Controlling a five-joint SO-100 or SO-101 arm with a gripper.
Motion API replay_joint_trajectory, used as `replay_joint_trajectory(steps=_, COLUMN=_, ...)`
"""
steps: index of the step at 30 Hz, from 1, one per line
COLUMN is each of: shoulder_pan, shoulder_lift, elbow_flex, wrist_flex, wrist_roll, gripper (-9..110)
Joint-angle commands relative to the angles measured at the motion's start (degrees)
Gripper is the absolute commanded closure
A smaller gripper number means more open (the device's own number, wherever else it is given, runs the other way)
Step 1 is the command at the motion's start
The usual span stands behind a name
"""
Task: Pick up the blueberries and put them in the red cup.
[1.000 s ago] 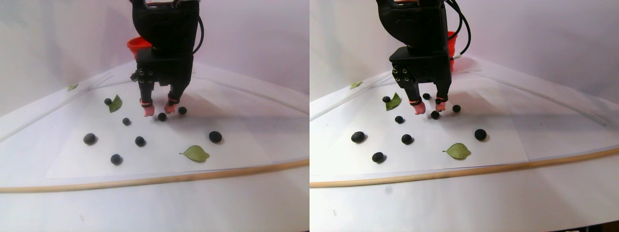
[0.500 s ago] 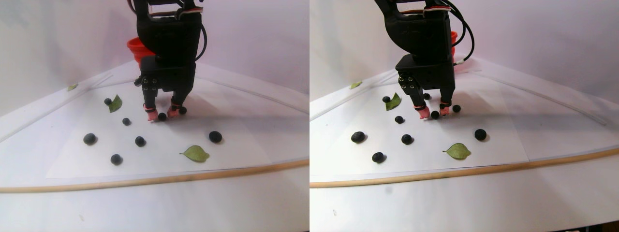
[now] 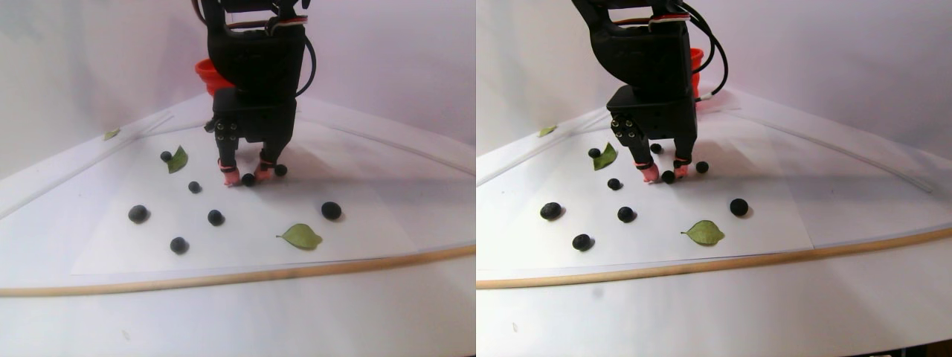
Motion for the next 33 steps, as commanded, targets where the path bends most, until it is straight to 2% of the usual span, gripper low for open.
replay_joint_trajectory(steps=1, shoulder_pan=-0.35, shoulder_lift=0.44, elbow_flex=-0.26, wrist_flex=-0.44, wrist_roll=0.18, gripper=84)
replay_joint_trajectory(steps=33, shoulder_pan=-0.35, shoulder_lift=-0.35, elbow_flex=0.62, wrist_flex=-2.64, wrist_roll=-0.79, gripper=88)
